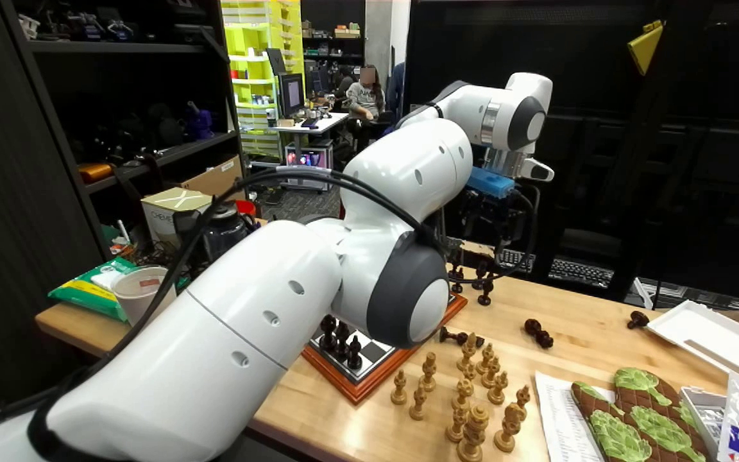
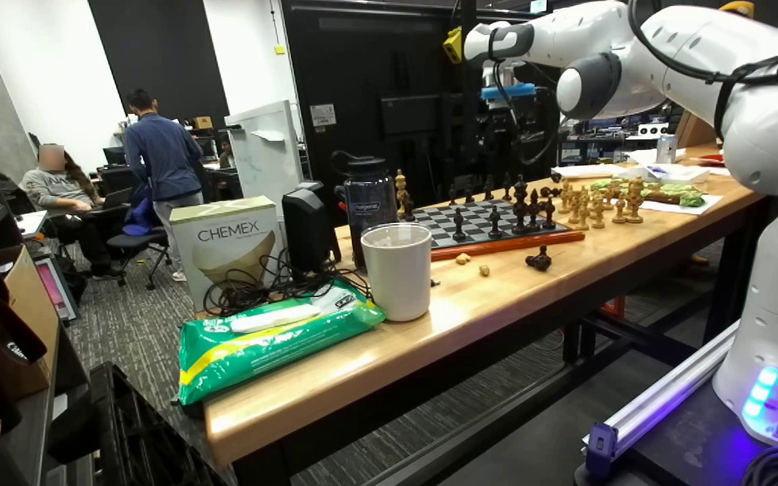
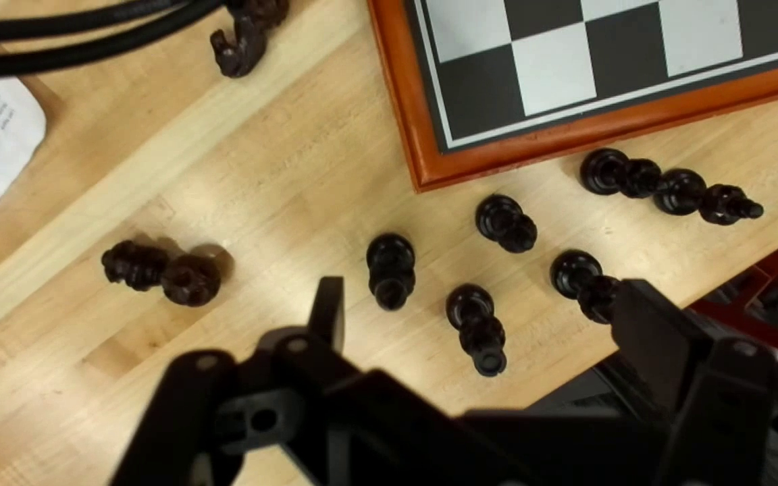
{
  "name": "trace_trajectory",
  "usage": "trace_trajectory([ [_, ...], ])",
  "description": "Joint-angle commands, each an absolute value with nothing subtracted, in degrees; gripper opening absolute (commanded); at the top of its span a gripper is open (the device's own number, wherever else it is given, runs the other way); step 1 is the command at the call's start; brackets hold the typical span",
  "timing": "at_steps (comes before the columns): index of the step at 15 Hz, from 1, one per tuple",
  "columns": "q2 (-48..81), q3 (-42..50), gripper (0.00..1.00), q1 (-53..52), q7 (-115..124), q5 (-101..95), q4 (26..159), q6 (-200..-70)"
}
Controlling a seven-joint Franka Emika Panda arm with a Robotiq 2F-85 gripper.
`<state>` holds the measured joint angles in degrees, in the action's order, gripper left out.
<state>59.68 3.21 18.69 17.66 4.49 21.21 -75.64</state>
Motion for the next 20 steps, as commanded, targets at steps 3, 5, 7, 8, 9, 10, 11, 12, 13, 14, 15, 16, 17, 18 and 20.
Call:
trace_trajectory([
  [3, 56.7, 2.7, 1.0, 19.0, 19.7, 5.4, 23.4, -68.4],
  [5, 56.7, 2.6, 1.0, 19.2, 19.7, 5.6, 23.3, -65.7],
  [7, 56.9, 2.5, 1.0, 19.3, 19.5, 5.7, 23.2, -63.6],
  [8, 57.0, 2.6, 1.0, 19.3, 19.4, 5.7, 23.1, -62.3],
  [9, 57.4, 2.6, 1.0, 19.3, 19.3, 5.7, 22.6, -61.2],
  [10, 57.7, 2.6, 1.0, 19.2, 19.4, 5.7, 22.2, -60.0],
  [11, 58.2, 2.8, 1.0, 19.2, 18.8, 5.4, 21.5, -60.4],
  [12, 58.5, 3.0, 1.0, 19.0, 17.6, 4.9, 21.0, -61.2],
  [13, 58.8, 3.3, 1.0, 18.9, 17.0, 4.4, 20.6, -62.4],
  [14, 58.9, 3.3, 1.0, 18.9, 16.8, 4.5, 20.6, -63.2],
  [15, 59.0, 3.2, 1.0, 19.0, 16.3, 4.5, 20.6, -64.1],
  [16, 59.2, 3.1, 1.0, 19.1, 16.0, 4.6, 20.5, -65.0],
  [17, 59.4, 3.1, 1.0, 19.2, 15.5, 4.6, 20.6, -65.8],
  [18, 59.6, 3.1, 1.0, 19.2, 14.9, 4.5, 20.5, -66.9],
  [20, 59.9, 3.1, 1.0, 19.4, 13.7, 4.4, 20.5, -68.7],
])
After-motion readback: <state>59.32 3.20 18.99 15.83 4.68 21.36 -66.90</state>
